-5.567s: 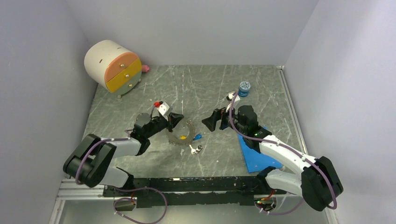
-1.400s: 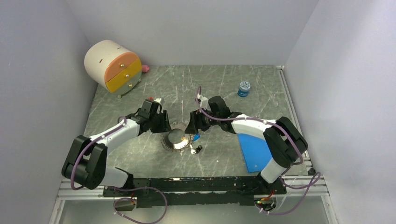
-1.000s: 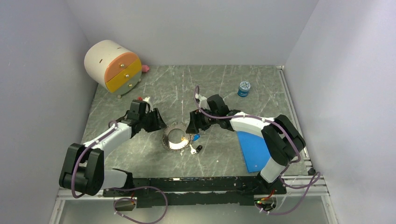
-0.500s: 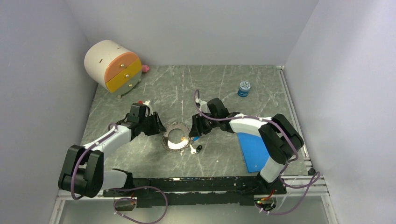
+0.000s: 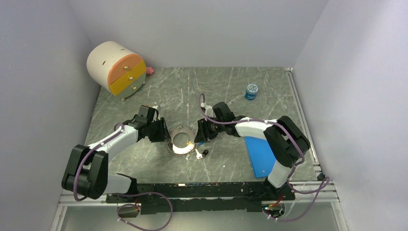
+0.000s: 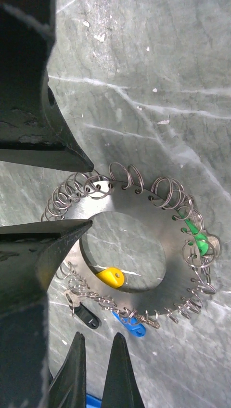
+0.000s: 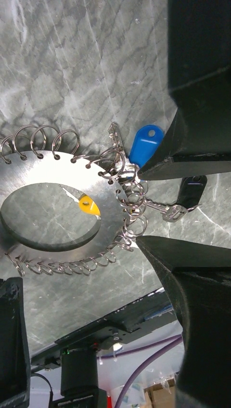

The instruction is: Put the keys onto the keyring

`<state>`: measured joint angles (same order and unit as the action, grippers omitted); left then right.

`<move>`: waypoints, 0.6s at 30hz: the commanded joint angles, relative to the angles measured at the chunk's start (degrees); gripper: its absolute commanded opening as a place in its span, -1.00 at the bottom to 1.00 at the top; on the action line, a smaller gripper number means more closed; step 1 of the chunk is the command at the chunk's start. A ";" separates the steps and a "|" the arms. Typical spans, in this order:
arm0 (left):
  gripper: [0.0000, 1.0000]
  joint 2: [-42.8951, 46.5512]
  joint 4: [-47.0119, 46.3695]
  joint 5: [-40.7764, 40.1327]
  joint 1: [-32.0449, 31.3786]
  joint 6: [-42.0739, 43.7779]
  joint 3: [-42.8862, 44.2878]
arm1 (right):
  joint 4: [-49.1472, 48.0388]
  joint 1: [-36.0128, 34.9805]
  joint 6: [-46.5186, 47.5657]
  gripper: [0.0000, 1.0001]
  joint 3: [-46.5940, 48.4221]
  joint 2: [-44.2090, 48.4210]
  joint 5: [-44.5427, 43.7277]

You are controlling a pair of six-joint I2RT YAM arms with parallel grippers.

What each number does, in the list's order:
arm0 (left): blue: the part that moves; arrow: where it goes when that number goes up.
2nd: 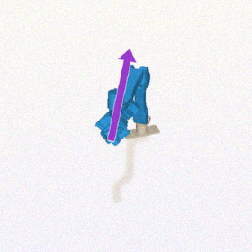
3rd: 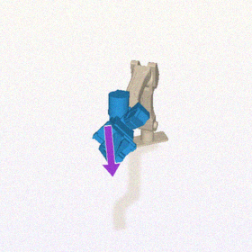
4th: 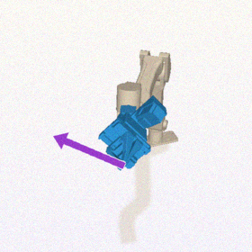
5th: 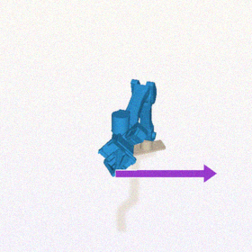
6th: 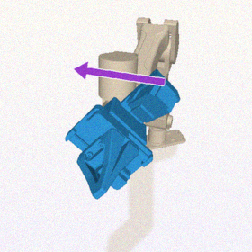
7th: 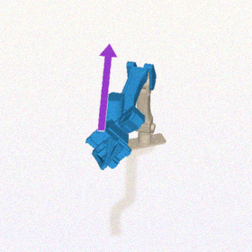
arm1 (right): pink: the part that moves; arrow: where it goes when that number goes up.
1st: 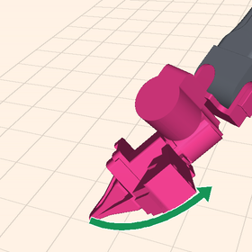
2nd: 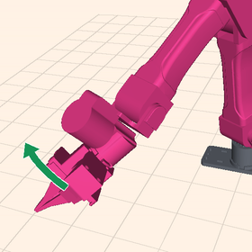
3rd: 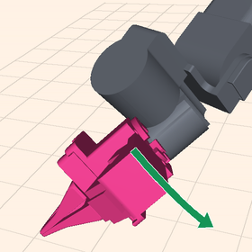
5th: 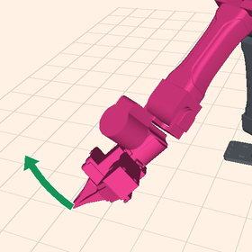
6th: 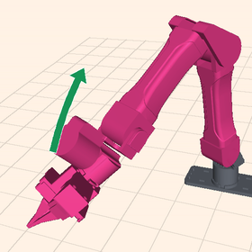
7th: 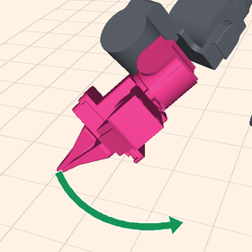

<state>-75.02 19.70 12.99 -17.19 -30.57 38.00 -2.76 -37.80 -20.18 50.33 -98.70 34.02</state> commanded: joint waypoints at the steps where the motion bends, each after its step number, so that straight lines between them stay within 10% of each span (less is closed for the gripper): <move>1: -0.09 -3.21 3.44 -5.07 -2.64 1.91 4.24 | -2.20 0.01 -0.44 -0.01 1.85 -0.23 1.35; 18: -0.44 -8.92 7.39 -12.73 -6.54 4.14 8.60 | -1.72 -0.04 0.06 -0.01 2.09 0.35 0.87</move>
<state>-85.41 25.10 3.11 -23.18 -27.46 44.88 -3.05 -37.80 -20.16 50.41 -98.70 34.59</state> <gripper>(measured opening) 0.301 0.495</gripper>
